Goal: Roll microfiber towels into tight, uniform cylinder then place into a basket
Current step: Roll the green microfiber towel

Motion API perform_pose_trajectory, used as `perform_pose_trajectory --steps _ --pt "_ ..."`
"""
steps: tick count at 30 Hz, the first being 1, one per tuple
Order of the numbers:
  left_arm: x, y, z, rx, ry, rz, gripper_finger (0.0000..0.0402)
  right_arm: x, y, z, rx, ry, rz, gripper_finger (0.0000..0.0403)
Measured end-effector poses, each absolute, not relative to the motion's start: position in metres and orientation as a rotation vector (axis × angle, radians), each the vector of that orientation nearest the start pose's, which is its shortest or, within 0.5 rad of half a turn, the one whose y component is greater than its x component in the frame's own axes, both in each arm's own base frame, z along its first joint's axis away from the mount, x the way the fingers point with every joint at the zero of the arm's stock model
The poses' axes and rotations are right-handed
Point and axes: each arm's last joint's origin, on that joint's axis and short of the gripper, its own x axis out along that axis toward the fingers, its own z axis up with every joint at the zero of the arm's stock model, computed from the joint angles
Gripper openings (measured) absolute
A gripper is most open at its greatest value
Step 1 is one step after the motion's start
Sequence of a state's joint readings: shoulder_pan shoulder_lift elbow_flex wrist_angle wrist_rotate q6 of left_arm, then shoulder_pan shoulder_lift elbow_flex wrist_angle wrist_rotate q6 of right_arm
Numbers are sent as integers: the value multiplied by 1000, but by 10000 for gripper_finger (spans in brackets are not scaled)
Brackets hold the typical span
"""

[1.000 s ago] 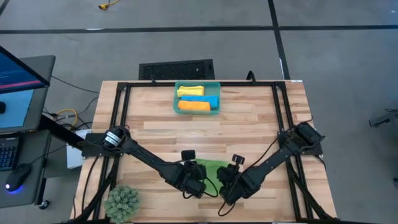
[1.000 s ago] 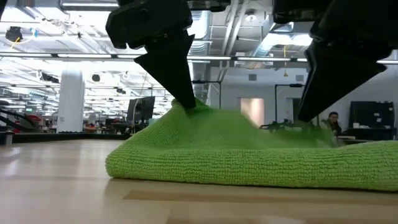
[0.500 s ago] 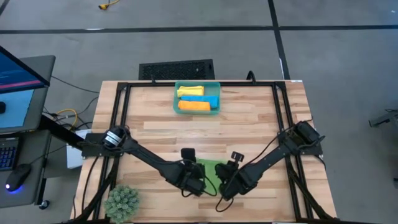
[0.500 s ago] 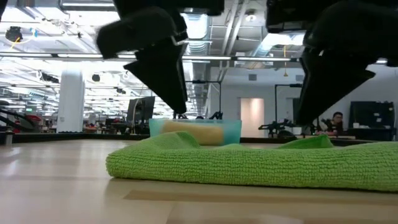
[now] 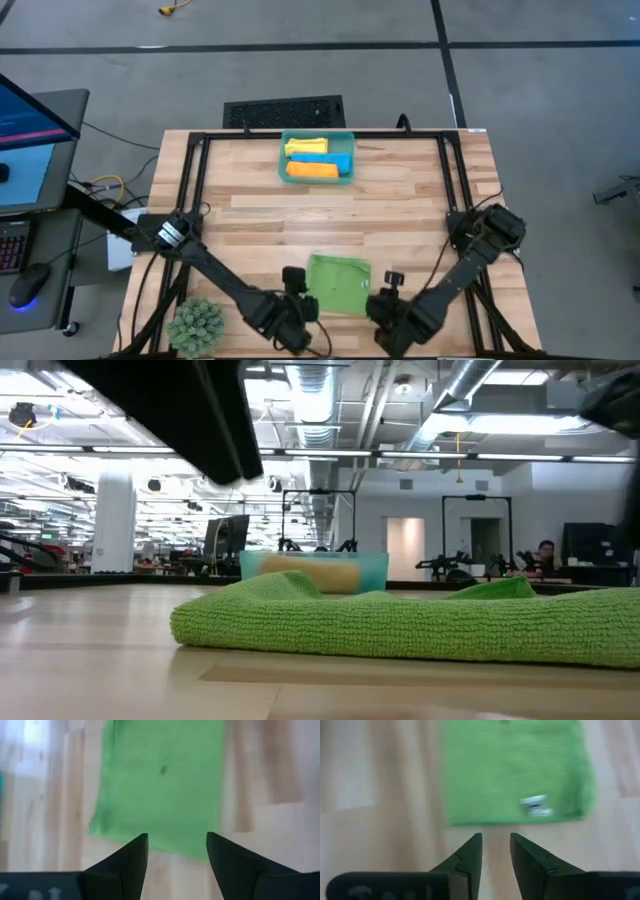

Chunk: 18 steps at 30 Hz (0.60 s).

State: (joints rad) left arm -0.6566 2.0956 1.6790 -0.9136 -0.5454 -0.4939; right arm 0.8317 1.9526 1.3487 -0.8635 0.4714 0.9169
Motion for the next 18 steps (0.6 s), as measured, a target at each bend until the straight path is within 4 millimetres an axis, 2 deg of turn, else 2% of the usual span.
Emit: perform_pose_trajectory --steps 6,9,12,18 --pt "336 -279 209 288 936 75 194 237 289 167 -56 1070 -123 123" --pt "331 -288 209 299 906 43 194 231 300 168 -34 1036 -78 123" --pt "329 -290 204 302 894 55 194 228 308 170 -33 986 -39 123" --pt "326 -283 181 308 892 79 194 228 323 176 -117 844 65 123"
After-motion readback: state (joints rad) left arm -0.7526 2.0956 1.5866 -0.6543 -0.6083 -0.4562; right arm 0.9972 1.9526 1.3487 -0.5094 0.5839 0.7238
